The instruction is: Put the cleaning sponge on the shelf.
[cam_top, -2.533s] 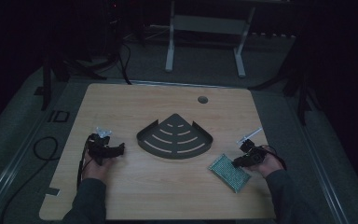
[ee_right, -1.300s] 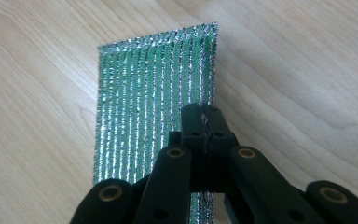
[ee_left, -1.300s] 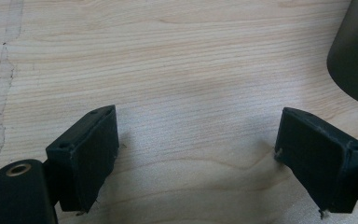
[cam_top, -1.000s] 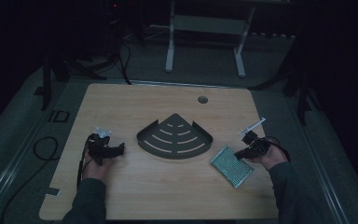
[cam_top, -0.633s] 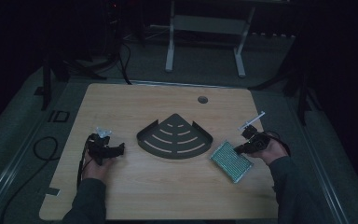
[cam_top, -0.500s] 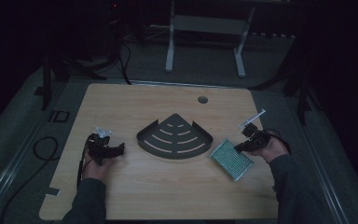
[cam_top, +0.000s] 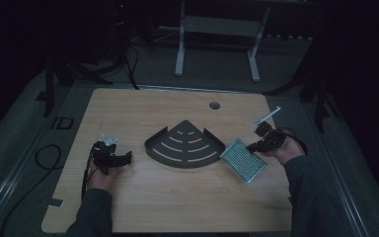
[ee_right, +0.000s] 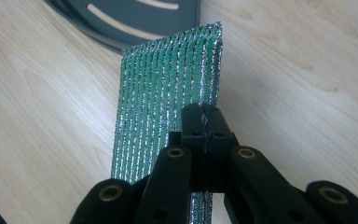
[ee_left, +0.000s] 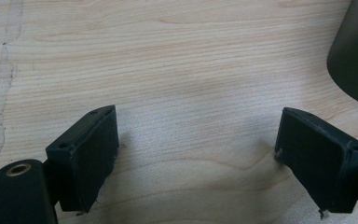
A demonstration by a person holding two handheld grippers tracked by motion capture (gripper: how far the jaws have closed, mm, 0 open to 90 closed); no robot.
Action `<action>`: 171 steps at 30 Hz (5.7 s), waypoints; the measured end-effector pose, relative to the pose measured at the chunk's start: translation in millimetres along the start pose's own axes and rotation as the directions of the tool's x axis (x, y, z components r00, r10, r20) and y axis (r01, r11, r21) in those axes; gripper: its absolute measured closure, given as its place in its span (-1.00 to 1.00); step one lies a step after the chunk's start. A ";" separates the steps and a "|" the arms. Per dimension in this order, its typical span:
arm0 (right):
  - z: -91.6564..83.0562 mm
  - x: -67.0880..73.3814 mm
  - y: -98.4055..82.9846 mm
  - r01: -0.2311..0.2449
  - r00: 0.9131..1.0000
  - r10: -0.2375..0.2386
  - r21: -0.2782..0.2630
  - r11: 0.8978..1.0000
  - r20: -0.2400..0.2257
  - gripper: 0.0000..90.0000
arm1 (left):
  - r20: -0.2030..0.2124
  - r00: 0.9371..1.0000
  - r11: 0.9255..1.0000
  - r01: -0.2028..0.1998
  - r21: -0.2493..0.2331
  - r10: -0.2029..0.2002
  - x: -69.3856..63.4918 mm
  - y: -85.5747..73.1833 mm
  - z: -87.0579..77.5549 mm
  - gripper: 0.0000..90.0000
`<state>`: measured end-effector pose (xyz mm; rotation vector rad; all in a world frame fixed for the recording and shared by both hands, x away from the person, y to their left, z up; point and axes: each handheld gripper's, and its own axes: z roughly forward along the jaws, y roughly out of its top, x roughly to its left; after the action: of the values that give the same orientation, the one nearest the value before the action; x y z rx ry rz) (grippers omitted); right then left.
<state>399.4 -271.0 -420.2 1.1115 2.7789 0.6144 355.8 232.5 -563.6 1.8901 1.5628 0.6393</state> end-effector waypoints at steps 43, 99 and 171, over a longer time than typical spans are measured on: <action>3.7 5.3 67.5 -0.013 1.000 0.013 -0.082 0.997 0.002 0.99 | 0.000 1.000 1.000 0.000 0.000 0.000 0.0 0.0 0.0 -0.70; 55.0 9.1 114.5 0.011 1.000 -0.012 -0.090 0.996 -0.017 0.99 | 0.001 1.000 1.000 -0.001 0.001 0.001 0.1 0.1 0.0 -0.70; 102.2 32.7 119.9 0.107 0.991 -0.108 0.019 0.994 0.080 0.98 | 0.001 1.000 1.000 -0.001 0.002 0.001 0.1 0.2 0.1 -0.70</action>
<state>475.6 -136.2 -464.0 0.9589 2.7558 0.5264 356.0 232.5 -563.5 1.8923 1.5621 0.6376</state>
